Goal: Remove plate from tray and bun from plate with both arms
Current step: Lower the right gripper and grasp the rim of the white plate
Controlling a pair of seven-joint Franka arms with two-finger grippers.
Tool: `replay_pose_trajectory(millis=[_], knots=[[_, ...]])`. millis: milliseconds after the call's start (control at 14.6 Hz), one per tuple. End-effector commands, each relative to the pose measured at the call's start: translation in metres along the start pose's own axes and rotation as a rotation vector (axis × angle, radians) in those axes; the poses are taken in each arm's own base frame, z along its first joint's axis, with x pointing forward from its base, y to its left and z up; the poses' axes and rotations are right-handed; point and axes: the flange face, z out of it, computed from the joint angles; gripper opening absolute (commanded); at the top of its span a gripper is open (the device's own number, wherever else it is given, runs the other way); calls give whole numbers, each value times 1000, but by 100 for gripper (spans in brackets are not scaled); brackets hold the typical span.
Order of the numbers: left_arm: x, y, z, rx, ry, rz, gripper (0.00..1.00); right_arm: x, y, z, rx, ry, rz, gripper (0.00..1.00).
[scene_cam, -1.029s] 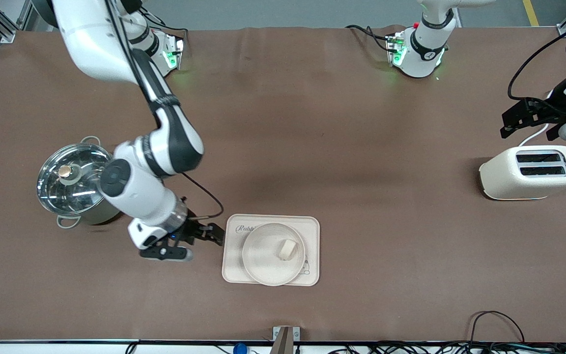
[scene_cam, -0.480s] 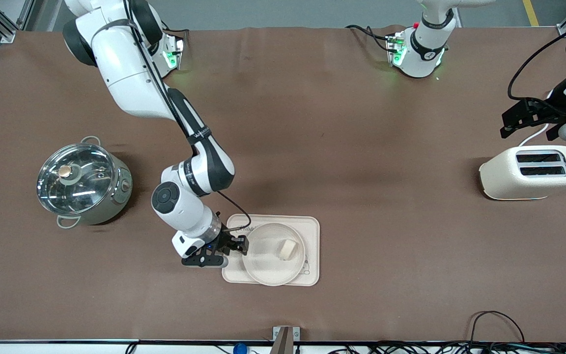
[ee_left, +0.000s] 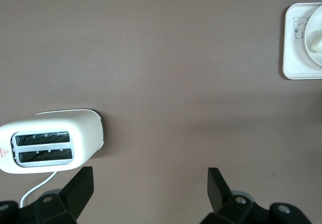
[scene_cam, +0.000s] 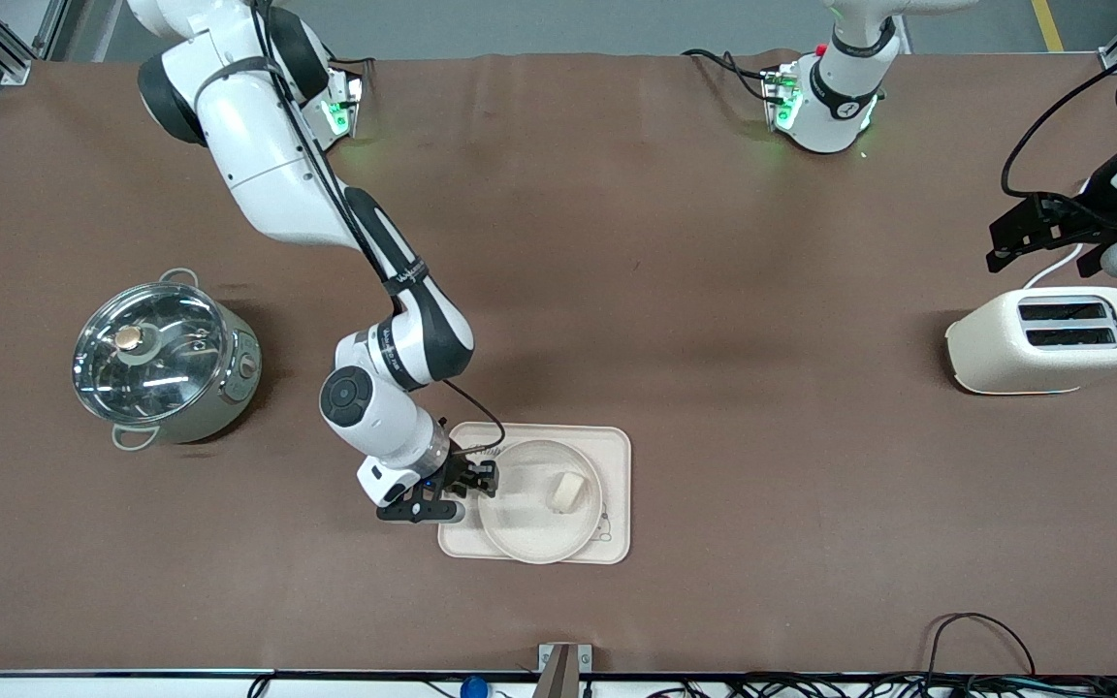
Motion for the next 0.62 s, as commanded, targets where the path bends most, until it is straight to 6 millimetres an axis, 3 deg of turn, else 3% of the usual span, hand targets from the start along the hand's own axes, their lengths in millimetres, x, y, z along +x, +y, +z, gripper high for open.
replay_pose_trajectory(millis=[0,206,549], knots=[[0,1,-3,18,-7,0,100,6,6,2,21,6,-4,40],[0,1,-4,16,-5,1,100,5,-6,-2,47,3,-6,29],[0,1,-3,18,-7,1,100,4,-8,-2,69,-7,4,10]])
